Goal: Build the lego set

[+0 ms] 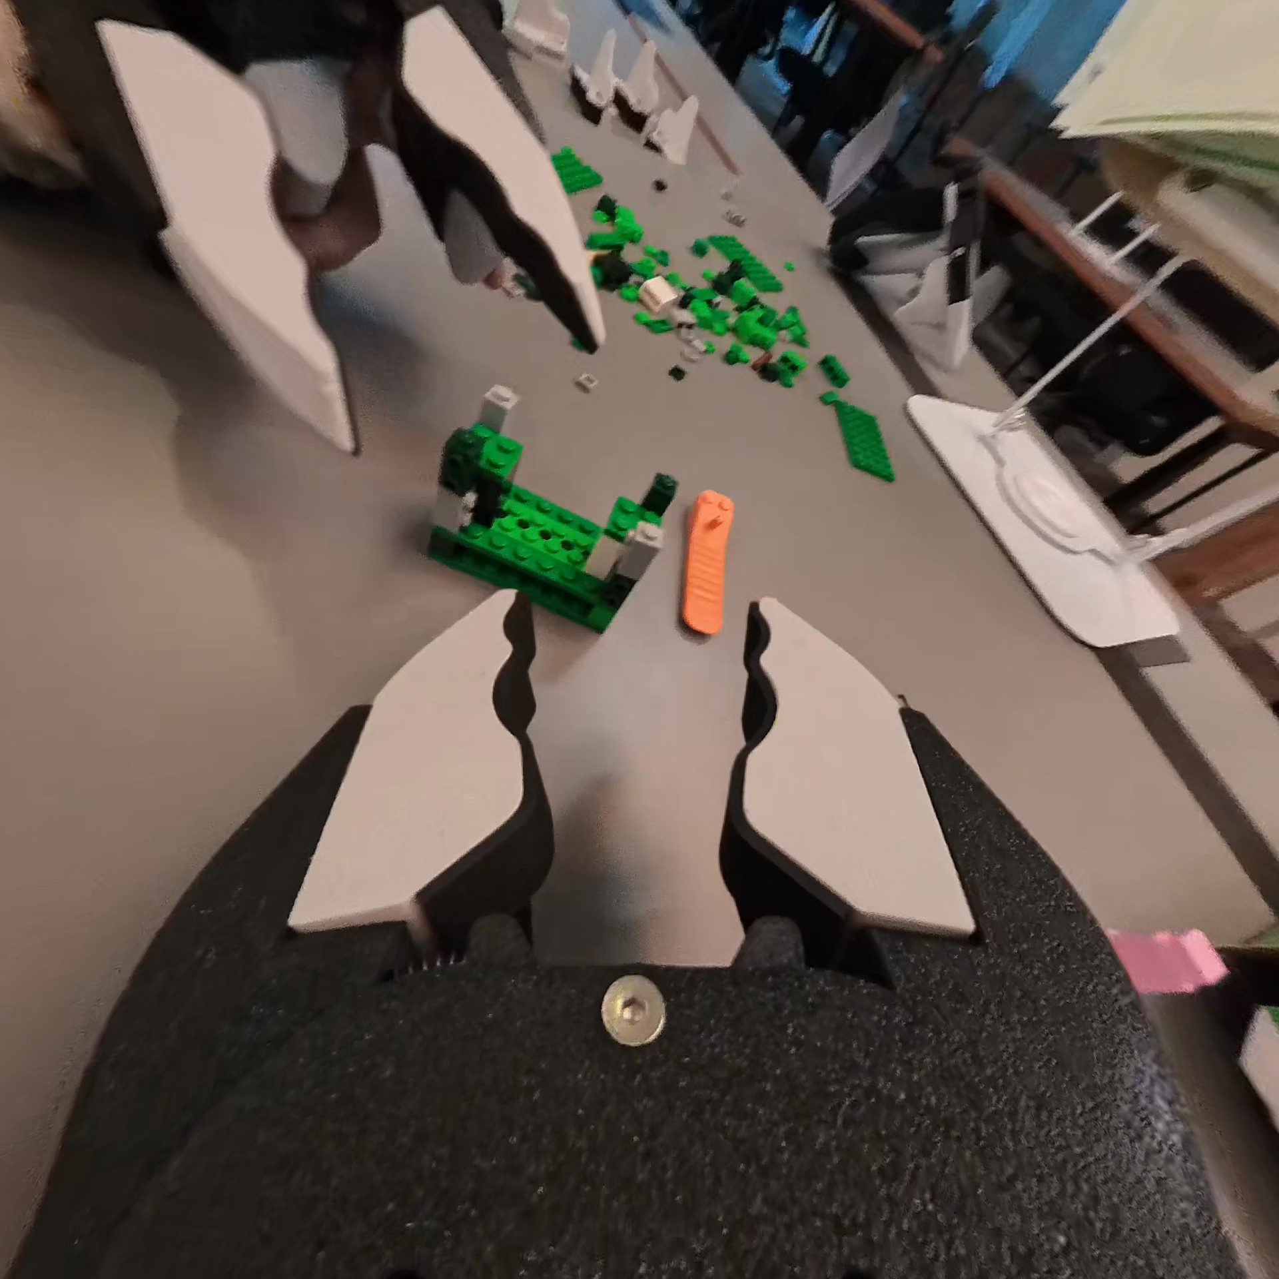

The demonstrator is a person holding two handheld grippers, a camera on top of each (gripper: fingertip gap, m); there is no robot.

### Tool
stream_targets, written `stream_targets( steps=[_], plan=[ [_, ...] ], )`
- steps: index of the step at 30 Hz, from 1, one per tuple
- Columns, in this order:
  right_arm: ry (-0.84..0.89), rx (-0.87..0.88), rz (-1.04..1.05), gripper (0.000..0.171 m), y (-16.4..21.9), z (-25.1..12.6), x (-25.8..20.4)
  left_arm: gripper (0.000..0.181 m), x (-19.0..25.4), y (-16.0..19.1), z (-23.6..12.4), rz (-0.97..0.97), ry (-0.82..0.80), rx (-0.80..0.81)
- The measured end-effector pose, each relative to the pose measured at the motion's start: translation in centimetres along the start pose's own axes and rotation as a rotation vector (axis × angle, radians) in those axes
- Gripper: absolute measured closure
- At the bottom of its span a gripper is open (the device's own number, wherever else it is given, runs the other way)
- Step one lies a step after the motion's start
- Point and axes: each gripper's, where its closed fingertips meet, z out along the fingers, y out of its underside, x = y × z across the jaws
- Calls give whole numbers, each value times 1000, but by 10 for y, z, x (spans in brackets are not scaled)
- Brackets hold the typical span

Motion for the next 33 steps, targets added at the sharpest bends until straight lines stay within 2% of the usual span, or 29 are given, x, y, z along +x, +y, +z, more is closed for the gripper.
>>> stream_targets(
  steps=[4,6,8,22,33],
  plan=[
    [271,157,-140,121,-14,-11,28,80,2,-9,4,75,-127,38],
    [306,229,-247,128,-22,-20,22,79,1,-14,2,78,-177,71],
    [303,245,-274,128,-25,-22,17,78,1,-19,1,54,-204,102],
    [323,440,187,138,-29,-49,64,75,-8,-20,6,44,-309,79],
    [260,509,261,142,-33,-56,63,80,-7,-16,10,89,-333,36]
  ],
)
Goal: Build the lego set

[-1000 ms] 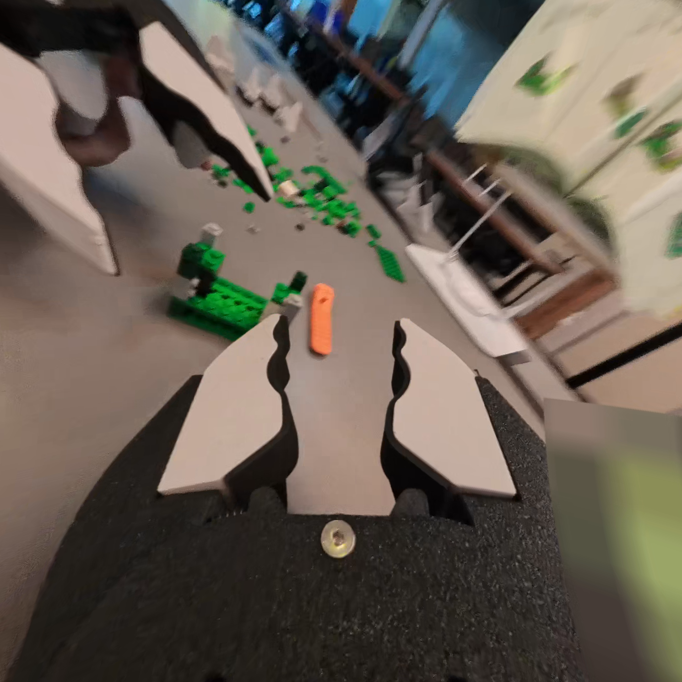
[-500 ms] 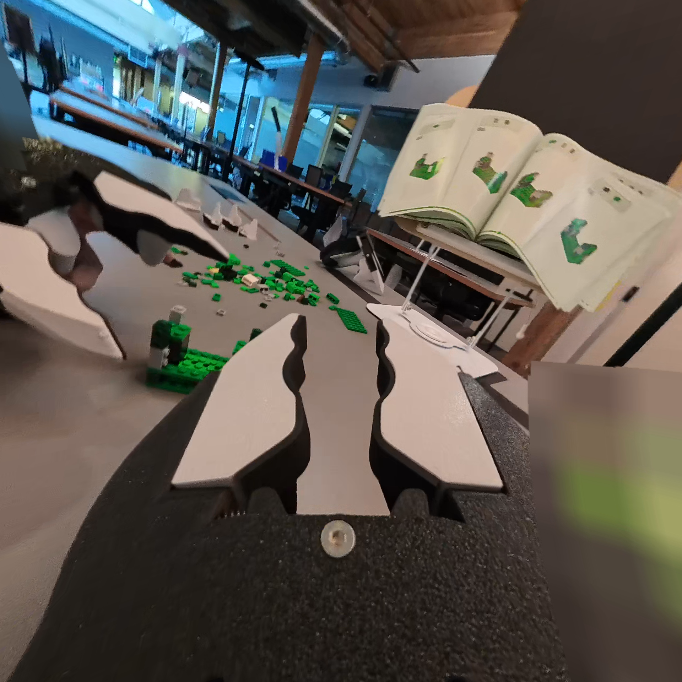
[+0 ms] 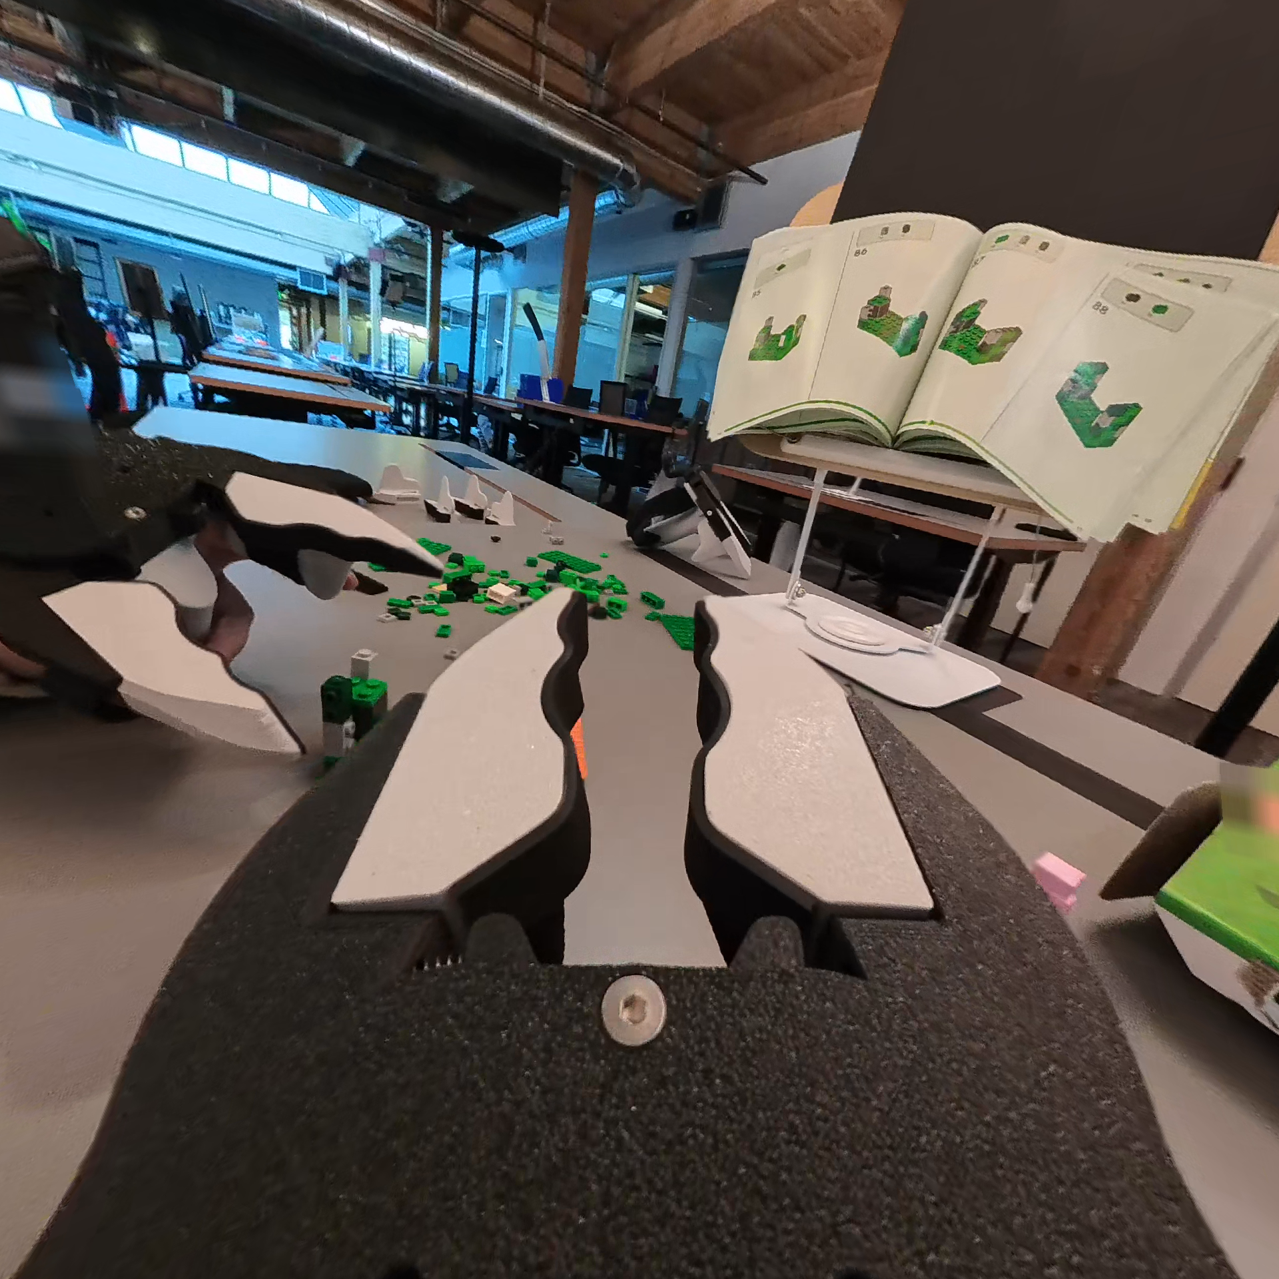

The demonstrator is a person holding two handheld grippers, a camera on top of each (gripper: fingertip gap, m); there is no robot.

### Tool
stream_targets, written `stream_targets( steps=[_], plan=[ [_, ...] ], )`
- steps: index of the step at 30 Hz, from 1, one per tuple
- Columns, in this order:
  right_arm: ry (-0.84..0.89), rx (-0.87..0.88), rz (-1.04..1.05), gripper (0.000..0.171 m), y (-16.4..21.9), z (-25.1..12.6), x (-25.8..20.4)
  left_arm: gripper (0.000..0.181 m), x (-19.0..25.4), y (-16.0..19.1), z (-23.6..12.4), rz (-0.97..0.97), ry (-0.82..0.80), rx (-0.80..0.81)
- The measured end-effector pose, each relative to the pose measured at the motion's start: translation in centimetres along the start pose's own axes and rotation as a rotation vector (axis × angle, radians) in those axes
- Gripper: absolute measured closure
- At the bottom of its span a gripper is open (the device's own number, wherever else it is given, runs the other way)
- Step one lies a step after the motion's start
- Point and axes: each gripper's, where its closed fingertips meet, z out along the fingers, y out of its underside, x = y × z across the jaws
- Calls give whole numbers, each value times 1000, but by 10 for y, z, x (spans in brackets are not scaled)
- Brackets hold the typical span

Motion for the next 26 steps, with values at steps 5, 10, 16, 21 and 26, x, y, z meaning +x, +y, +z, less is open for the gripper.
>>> stream_targets(
  steps=[5,10,16,21,26],
  plan=[
    [19,7,51,144,0,-1,7,85,-2,1,0,-7,-8,-5],
    [10,-5,19,145,1,-1,3,87,-3,4,3,-4,-28,-36],
    [-6,-17,-22,146,2,0,-3,89,2,15,12,78,-42,-131],
    [-8,-18,-21,146,2,0,-3,91,2,15,12,81,-44,-132],
    [-9,-20,-24,147,3,0,-4,94,4,14,12,90,-35,-128]
  ],
)
